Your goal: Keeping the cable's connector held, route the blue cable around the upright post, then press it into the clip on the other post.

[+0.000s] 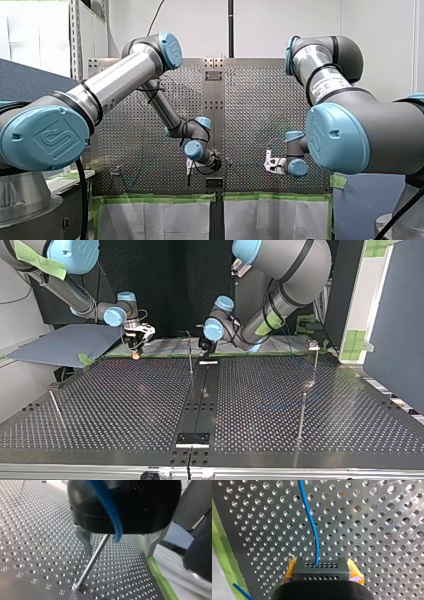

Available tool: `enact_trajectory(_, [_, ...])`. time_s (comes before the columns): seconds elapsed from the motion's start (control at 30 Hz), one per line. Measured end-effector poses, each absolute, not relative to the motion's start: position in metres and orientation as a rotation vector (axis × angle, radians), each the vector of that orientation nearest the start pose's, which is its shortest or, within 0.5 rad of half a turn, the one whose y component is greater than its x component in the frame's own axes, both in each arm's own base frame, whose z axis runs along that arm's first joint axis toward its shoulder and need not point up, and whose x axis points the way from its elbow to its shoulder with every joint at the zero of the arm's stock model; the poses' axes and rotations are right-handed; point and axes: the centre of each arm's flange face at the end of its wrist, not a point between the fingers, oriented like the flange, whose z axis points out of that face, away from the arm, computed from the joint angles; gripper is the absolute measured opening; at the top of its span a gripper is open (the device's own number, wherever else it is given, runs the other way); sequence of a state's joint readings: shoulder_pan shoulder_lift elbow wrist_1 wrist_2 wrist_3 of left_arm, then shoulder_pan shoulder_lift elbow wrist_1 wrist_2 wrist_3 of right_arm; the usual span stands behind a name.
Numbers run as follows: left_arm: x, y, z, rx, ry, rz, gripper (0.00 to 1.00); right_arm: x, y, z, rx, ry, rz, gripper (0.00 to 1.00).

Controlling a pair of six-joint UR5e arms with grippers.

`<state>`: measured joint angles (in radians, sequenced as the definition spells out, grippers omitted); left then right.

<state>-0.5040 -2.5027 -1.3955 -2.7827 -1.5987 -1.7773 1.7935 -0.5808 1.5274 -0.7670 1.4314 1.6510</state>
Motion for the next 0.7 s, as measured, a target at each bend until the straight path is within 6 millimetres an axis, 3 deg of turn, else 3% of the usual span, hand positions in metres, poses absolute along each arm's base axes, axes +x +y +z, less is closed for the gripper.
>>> enact_trajectory(0.4, [0.522,-0.447,0.028,0.379,1.946,-0.384,1.0,0.29,-0.614,-0.039,1.593,-1.224,1.423,0.0])
enact_trajectory(0.7, [0.503,-0.44,0.019,0.417,1.962,-0.373,1.0,0.289,-0.614,-0.039,1.594,-1.224,1.42,0.0])
